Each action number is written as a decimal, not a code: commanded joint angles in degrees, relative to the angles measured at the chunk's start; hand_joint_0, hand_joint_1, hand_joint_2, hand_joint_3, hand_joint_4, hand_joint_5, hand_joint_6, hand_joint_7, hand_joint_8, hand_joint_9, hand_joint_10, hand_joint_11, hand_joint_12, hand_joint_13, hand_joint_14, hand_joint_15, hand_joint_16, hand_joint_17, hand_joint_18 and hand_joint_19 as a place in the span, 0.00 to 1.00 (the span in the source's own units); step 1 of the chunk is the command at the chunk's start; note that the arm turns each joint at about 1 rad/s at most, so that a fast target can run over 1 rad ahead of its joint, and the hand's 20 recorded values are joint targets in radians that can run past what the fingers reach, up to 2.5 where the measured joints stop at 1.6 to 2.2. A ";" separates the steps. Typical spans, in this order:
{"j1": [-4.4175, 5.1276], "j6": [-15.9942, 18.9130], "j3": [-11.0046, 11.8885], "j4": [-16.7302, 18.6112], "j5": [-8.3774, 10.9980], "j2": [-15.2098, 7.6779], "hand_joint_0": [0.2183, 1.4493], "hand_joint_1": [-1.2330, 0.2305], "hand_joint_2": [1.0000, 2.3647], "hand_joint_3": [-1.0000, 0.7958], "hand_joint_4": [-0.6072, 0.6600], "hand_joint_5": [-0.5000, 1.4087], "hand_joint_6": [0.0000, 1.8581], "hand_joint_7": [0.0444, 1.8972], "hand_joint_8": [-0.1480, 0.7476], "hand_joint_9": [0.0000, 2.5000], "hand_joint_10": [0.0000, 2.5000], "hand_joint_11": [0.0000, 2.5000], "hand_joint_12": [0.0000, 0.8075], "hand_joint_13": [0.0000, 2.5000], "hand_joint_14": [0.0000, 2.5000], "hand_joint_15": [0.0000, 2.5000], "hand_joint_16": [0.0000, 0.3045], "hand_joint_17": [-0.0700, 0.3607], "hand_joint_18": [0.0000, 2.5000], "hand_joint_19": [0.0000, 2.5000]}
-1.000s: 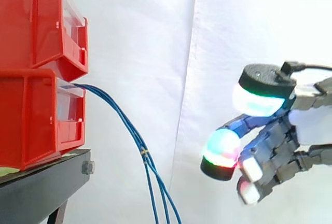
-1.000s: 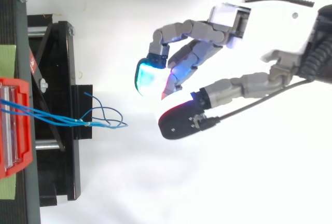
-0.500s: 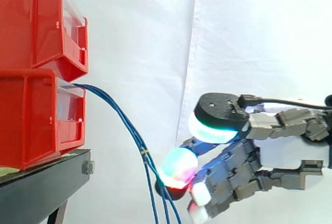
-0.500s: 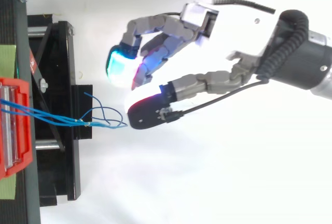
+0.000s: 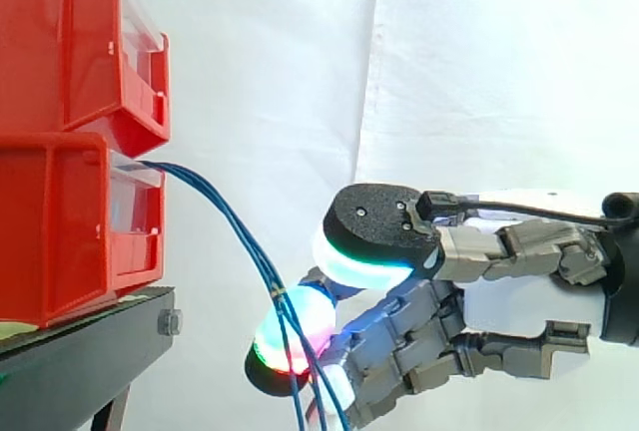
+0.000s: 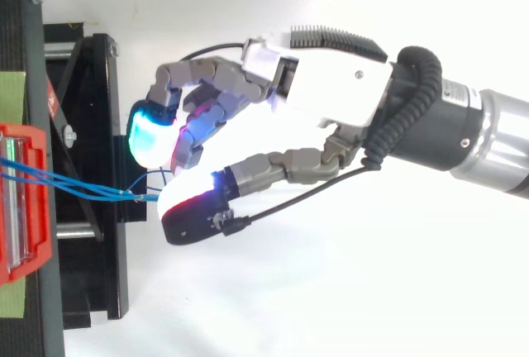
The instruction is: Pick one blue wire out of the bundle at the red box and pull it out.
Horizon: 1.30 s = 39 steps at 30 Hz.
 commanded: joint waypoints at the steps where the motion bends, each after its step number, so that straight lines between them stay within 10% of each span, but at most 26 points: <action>1: 0.21 -0.47 0.00 2.22 -0.49 -0.38 0.29 0.39 0.01 0.34 0.68 0.22 0.27 0.63 0.53 0.41 0.01 0.23 0.47 0.33 0.01 0.18 0.17 0.44 0.25 0.17; 30: 1.35 -3.20 2.37 7.58 -1.28 -4.16 0.31 0.38 0.01 0.37 0.67 0.21 0.28 0.62 0.53 0.41 0.01 0.24 0.47 0.34 0.01 0.18 0.16 0.42 0.27 0.18; 39: 1.70 -2.23 2.37 8.90 -1.37 -4.07 0.31 0.37 0.01 0.45 0.62 0.18 0.39 0.48 0.53 0.40 0.01 0.26 0.48 0.34 0.01 0.19 0.16 0.42 0.27 0.18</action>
